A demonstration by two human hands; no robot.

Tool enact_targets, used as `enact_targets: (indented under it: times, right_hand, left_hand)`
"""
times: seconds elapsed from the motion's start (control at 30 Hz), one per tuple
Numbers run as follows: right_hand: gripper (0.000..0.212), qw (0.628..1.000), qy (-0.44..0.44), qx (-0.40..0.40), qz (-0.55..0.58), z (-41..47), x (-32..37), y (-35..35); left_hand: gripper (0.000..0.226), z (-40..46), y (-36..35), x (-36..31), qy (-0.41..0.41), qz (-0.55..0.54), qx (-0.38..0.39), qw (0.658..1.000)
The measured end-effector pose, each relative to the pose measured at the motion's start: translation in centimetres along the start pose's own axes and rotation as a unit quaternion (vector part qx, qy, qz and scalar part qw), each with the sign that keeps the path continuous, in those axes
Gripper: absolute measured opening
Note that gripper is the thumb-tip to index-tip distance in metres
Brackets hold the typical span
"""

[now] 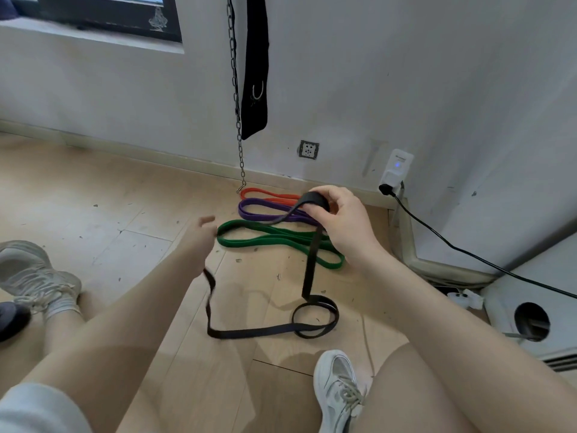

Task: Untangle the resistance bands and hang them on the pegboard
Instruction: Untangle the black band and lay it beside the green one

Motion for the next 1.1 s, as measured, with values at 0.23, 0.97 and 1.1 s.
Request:
enact_targets:
  times: [0.23,0.97,1.1]
  right_hand:
    - [0.015,0.992,-0.004,0.073,0.098,1.0,2.3,-2.0]
    - [0.028,0.969,0.008,0.036,0.243,1.2,2.4,-2.8]
    - [0.036,0.988,0.044,0.102,0.105,-1.4,0.2,-6.3]
  left_hand:
    - [0.032,-8.5,-5.7,-6.1,-0.194,0.024,0.213,0.957]
    - [0.019,-13.5,-4.6,-13.2,-0.345,-0.045,0.095,0.933]
    - [0.015,-13.5,-3.8,-14.7,-0.354,-0.054,0.068,0.931]
Point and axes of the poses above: each hand's wrist, its own z-axis towards the middle knuckle, its own y-axis out of the back of the hand, x = y × z, the point moved 10 cm from there along z, towards the middle knuckle, and after that the axes turned 8 degrees about y, right-handed, at the moved point
